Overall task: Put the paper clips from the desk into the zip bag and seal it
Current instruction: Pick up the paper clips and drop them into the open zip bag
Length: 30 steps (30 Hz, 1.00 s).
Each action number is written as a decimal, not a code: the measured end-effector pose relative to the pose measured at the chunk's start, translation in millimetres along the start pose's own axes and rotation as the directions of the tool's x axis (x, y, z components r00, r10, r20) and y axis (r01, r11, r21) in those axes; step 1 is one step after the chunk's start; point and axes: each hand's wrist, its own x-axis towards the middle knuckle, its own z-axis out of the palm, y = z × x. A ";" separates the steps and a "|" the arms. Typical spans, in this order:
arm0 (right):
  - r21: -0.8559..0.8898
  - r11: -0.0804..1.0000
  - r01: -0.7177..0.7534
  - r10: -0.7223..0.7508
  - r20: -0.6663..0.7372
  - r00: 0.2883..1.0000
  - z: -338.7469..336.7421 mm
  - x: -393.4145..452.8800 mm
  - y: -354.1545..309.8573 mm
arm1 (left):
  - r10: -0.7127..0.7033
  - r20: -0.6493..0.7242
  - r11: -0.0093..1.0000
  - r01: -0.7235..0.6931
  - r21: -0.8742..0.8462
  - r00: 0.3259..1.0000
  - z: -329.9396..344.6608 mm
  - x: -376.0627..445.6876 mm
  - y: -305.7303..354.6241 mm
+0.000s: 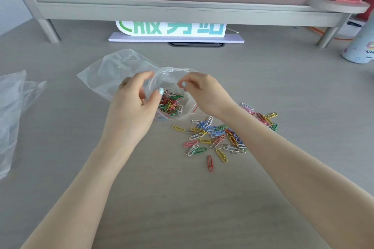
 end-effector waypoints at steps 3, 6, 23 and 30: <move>0.003 1.000 0.002 -0.002 -0.002 1.000 -19.1 -11.5 11.6 | 0.019 0.048 1.000 -0.020 0.011 0.999 7.3 -2.8 0.4; -0.078 0.996 -0.048 0.043 -0.059 0.997 -44.1 -26.5 28.3 | 0.028 0.065 1.000 -0.028 0.004 0.998 10.9 -4.4 -0.9; -0.253 0.907 -0.338 0.320 -0.109 0.941 -103.6 -92.2 102.8 | 0.030 0.047 0.999 -0.031 0.023 0.998 14.0 -4.2 -3.7; -0.222 0.953 -0.207 0.210 -0.011 0.978 -78.5 -85.3 82.5 | 0.014 0.026 1.000 -0.014 0.008 1.000 14.0 -5.1 -3.0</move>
